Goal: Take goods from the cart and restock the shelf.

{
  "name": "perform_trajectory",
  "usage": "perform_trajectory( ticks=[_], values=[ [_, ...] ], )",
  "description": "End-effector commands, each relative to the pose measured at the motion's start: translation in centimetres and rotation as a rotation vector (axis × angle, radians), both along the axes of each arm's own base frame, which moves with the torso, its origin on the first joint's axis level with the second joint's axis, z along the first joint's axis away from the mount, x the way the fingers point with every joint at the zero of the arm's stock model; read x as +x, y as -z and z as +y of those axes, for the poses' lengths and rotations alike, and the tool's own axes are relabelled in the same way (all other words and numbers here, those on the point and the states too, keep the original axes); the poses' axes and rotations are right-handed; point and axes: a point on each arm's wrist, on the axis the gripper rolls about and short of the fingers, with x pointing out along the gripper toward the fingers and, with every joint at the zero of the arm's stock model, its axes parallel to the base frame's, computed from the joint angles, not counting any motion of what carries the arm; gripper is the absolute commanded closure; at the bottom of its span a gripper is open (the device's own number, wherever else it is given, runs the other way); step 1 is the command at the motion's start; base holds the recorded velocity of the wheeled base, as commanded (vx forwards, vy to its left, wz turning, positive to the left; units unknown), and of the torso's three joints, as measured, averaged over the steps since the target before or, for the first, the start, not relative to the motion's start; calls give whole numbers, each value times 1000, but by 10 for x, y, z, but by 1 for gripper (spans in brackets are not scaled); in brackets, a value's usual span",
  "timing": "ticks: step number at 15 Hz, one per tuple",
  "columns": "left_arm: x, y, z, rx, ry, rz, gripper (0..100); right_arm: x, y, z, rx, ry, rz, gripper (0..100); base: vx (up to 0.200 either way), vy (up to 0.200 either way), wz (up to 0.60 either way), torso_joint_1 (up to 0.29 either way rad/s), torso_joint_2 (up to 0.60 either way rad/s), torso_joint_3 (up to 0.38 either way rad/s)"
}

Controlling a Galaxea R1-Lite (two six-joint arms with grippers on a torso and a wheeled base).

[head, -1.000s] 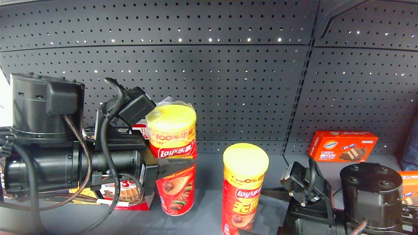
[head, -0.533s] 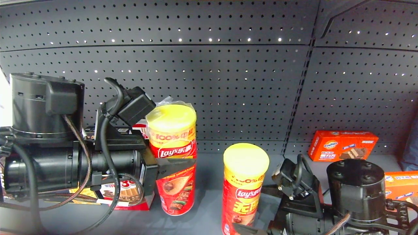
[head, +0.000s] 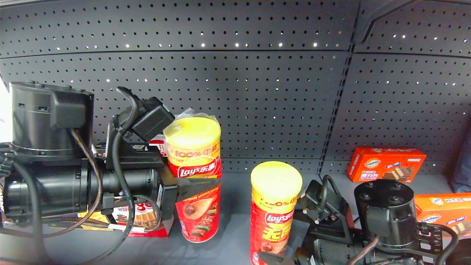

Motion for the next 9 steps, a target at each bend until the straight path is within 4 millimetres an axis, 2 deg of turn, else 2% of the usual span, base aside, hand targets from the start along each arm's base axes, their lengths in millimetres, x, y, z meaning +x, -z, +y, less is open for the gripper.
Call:
perform_trajectory(
  ticks=[1, 9],
  values=[
    [0, 0, 0, 0, -1, 1, 100, 4, 5, 4, -12, 0, 11, 0, 0, 0, 0, 0, 0, 0],
    [-3, -3, 2, -5, -2, -10, 100, 5, 1, 5, -1, 3, 0, 0, 0, 0, 0, 0, 0, 0]
  ],
)
